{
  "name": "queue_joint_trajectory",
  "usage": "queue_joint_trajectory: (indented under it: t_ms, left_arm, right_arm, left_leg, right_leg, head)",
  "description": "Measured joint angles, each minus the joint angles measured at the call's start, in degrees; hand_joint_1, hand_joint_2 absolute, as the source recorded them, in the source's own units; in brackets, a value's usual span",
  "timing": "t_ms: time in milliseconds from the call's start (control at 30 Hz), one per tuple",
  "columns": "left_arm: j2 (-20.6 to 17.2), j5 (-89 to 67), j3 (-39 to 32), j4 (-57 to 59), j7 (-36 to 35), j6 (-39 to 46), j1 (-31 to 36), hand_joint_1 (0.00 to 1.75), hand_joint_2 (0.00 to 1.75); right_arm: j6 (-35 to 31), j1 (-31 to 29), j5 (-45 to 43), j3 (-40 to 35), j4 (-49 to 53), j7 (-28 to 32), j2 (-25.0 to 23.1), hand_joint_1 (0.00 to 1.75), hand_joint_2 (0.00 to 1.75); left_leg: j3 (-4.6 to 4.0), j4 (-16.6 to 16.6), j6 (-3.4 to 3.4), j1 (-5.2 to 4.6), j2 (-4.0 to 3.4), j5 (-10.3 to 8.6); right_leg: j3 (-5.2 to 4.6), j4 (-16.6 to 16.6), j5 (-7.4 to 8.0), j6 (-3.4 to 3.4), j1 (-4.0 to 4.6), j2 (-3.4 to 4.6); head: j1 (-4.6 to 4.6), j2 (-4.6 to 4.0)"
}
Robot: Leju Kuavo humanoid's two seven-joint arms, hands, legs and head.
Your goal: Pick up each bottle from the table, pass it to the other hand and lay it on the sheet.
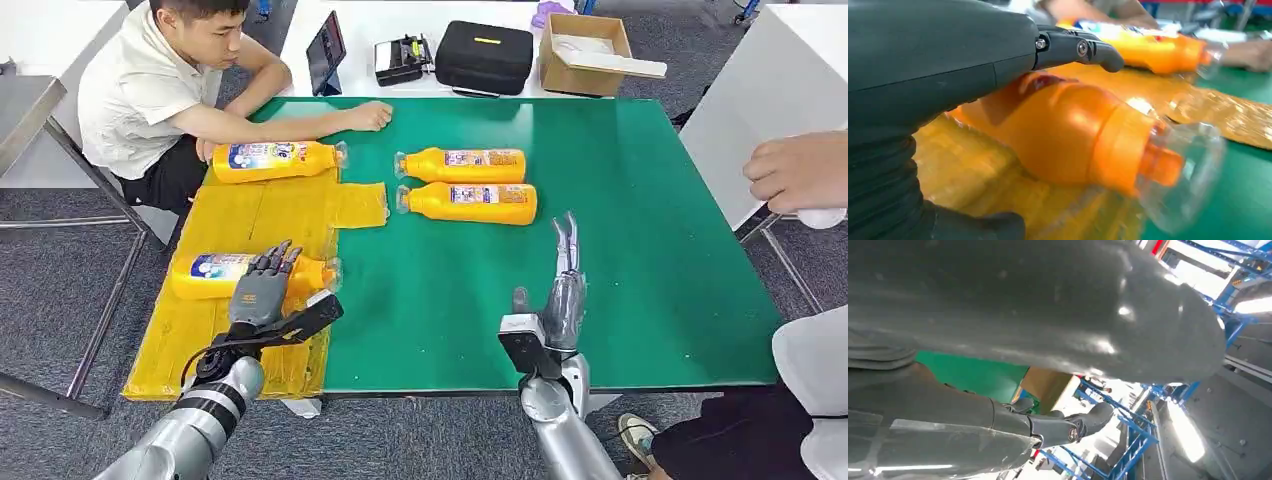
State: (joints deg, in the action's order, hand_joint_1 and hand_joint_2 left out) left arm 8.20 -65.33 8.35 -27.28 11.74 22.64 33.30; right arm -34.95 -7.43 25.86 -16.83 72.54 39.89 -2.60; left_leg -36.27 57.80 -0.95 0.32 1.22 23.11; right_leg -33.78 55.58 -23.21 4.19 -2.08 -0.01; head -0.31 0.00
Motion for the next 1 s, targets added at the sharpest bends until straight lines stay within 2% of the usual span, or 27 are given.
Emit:
queue_joint_trajectory:
  t_ms: [367,600,867,1000]
  left_arm:
    - [0.6,0.9,0.0,0.4,0.7,-2.1,0.1,0.00,1.75]
    - [0.0,0.9,0.9,1.5,-0.3,-13.5,2.7,0.00,1.75]
    - [0.2,3.2,3.1,1.0,4.3,-6.6,1.3,0.00,1.75]
    - [1.0,9.6,4.9,-4.4,7.6,-3.9,-2.7,0.00,1.75]
  right_arm:
    - [0.0,0.0,-0.4,-0.6,0.0,0.0,0.1,0.00,0.00]
    - [0.0,-0.2,-2.9,-1.0,0.0,0.0,0.5,0.00,0.00]
    - [0.0,-0.2,-3.6,-1.8,0.3,0.0,1.2,0.00,0.00]
    - [-0.2,0.7,-3.0,-1.9,1.3,0.0,1.2,0.00,0.00]
  left_leg:
    - [0.01,0.0,0.00,0.01,-0.01,0.00]
    - [0.24,0.0,0.01,-0.01,0.02,0.02]
    - [0.32,0.0,0.01,0.00,0.01,0.01]
    - [0.25,0.0,0.02,-0.01,-0.05,0.03]
  right_leg:
    - [-0.02,0.0,0.00,0.00,0.01,0.00]
    - [0.27,0.0,-0.02,0.00,0.00,-0.02]
    - [0.28,0.0,-0.01,0.00,0.00,-0.01]
    - [0.19,0.0,-0.01,0.00,0.00,0.03]
  head:
    - [0.00,0.00]
    - [0.00,0.00]
    - [0.00,0.00]
    - [0.00,0.00]
